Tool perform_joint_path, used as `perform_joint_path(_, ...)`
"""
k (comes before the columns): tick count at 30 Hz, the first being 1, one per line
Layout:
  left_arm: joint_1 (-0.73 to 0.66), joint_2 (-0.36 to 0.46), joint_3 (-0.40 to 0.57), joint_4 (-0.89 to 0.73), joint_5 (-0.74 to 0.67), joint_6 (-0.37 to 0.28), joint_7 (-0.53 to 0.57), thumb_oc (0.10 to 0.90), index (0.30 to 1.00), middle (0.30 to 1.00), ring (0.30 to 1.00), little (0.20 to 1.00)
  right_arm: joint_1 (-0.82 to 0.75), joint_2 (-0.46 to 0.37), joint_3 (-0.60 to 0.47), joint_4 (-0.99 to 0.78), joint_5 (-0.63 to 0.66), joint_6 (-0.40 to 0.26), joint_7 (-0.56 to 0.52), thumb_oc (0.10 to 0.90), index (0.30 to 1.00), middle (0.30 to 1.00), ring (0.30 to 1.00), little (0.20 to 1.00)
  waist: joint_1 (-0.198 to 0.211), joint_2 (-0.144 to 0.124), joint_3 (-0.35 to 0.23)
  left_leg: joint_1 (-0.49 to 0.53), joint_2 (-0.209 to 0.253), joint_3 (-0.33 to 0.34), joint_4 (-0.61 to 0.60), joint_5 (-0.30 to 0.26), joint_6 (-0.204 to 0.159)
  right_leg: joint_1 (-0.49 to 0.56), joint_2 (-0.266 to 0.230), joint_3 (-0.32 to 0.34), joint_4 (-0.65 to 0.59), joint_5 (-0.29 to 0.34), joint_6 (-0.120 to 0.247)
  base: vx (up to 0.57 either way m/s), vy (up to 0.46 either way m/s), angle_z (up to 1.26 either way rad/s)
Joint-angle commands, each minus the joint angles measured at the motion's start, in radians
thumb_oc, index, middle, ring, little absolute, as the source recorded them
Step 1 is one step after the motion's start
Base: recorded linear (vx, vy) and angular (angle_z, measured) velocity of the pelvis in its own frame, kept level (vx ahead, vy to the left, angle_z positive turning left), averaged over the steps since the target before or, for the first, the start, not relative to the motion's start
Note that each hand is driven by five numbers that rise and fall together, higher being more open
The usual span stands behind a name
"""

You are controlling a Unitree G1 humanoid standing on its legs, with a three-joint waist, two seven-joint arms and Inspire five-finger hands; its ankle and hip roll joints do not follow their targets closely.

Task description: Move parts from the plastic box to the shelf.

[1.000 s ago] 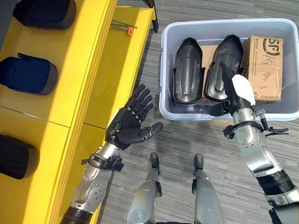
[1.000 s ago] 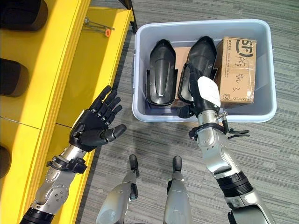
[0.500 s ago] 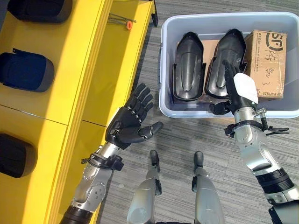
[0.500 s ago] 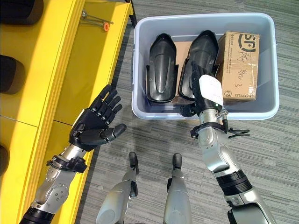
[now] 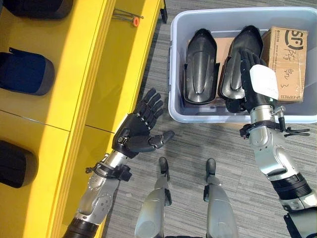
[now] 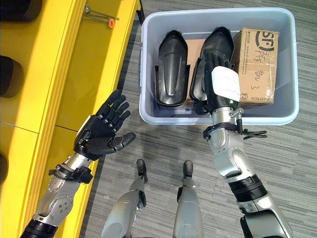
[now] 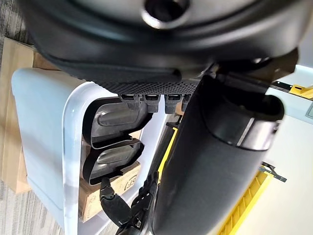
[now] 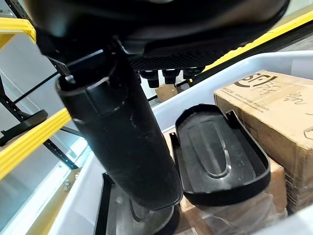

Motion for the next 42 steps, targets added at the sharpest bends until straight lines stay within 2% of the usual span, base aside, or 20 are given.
perform_joint_path(1,-0.031,0.029,0.007,-0.145,-0.019,-0.090,-0.035,0.900,1.000,1.000,1.000,1.000,-0.154,-0.088,0.002,-0.055,-0.065,-0.042,-0.054,0.900,1.000,1.000,1.000,1.000,0.002,0.033,-0.007,-0.027,0.005,-0.019,0.016,-0.052,-0.024,-0.015,0.026,-0.027,0.152,-0.159,-0.077,0.00,0.000,0.00)
perform_joint_path(15,-0.030,0.029,0.000,-0.143,-0.011,-0.095,-0.031,0.900,1.000,1.000,1.000,1.000,-0.169,-0.068,0.029,0.011,-0.074,-0.023,-0.066,0.900,1.000,1.000,1.000,1.000,0.011,0.049,-0.007,-0.090,-0.001,-0.017,0.033,-0.046,-0.019,-0.090,0.024,-0.023,0.195,-0.167,-0.079,0.00,-0.001,0.00)
perform_joint_path(30,-0.031,0.040,-0.008,-0.156,0.000,-0.081,-0.033,0.900,1.000,1.000,1.000,1.000,-0.258,-0.090,0.058,0.057,-0.166,-0.029,-0.097,0.900,1.000,1.000,1.000,1.000,0.033,0.076,-0.007,-0.192,-0.023,-0.020,0.070,-0.044,-0.015,-0.195,0.020,-0.018,0.266,-0.192,-0.085,-0.01,-0.016,0.02)
perform_joint_path(37,-0.036,0.043,-0.015,-0.153,-0.001,-0.089,-0.031,0.900,1.000,1.000,1.000,1.000,-0.301,-0.104,0.073,0.107,-0.165,0.002,-0.138,0.900,1.000,1.000,1.000,1.000,0.041,0.097,-0.007,-0.234,-0.030,-0.020,0.092,-0.044,-0.014,-0.241,0.016,-0.013,0.306,-0.207,-0.088,-0.01,-0.009,0.03)
perform_joint_path(42,-0.034,0.045,-0.019,-0.147,0.004,-0.102,-0.035,0.900,1.000,1.000,1.000,1.000,-0.324,-0.108,0.069,0.161,-0.105,0.042,-0.188,0.900,1.000,1.000,1.000,1.000,0.048,0.109,-0.007,-0.272,-0.037,-0.027,0.119,-0.048,-0.013,-0.277,0.016,-0.006,0.342,-0.220,-0.093,-0.02,-0.014,0.03)
